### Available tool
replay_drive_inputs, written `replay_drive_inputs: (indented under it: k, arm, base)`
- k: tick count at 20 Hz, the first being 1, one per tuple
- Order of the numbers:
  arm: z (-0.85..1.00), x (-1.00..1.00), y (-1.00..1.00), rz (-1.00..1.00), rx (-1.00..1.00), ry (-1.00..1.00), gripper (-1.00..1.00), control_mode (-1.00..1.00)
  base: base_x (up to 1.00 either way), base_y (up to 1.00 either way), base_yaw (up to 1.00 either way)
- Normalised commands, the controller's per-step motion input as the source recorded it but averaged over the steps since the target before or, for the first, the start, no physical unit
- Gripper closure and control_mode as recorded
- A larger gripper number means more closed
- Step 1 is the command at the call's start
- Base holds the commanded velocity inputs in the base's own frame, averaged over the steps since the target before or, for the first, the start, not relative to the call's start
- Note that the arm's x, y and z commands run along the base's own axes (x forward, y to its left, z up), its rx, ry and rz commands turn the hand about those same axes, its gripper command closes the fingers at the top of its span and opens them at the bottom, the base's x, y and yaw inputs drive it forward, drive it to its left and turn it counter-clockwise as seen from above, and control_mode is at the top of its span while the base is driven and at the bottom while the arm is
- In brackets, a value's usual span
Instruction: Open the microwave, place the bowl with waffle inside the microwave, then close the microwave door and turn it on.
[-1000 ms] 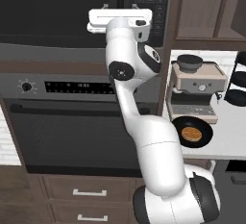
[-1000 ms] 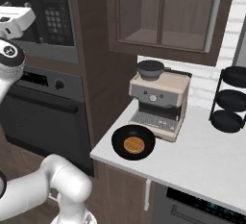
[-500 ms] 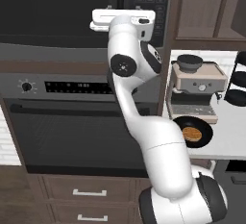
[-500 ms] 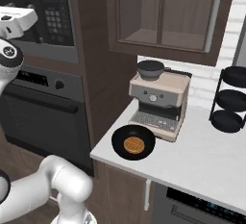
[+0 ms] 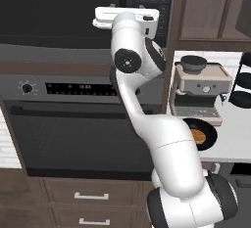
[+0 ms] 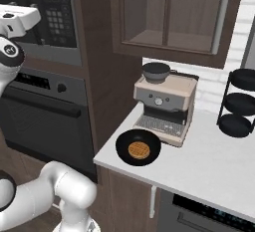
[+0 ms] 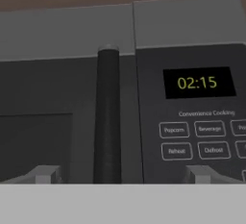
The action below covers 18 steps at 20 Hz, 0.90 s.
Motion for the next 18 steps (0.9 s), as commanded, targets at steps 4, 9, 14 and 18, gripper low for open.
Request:
replay_drive_inputs:
  k: [4,9,14,18]
  arm:
    - [-0.07,0.21,0.24,0.0,0.0,0.0,-1.0,-1.0]
    - [-0.03,0.2,0.02,0.0,0.0,0.0,-1.0,-1.0]
    - [-0.01,0.16,0.0,0.0,0.0,0.0,-1.0,-1.0]
    - [0.0,0.22,0.0,0.0,0.0,0.0,-1.0,-1.0]
  base:
    - [0.0,0.0,0.0]
    - [0.0,0.0,0.0]
    - [0.0,0.0,0.0]
    - [0.0,0.0,0.0]
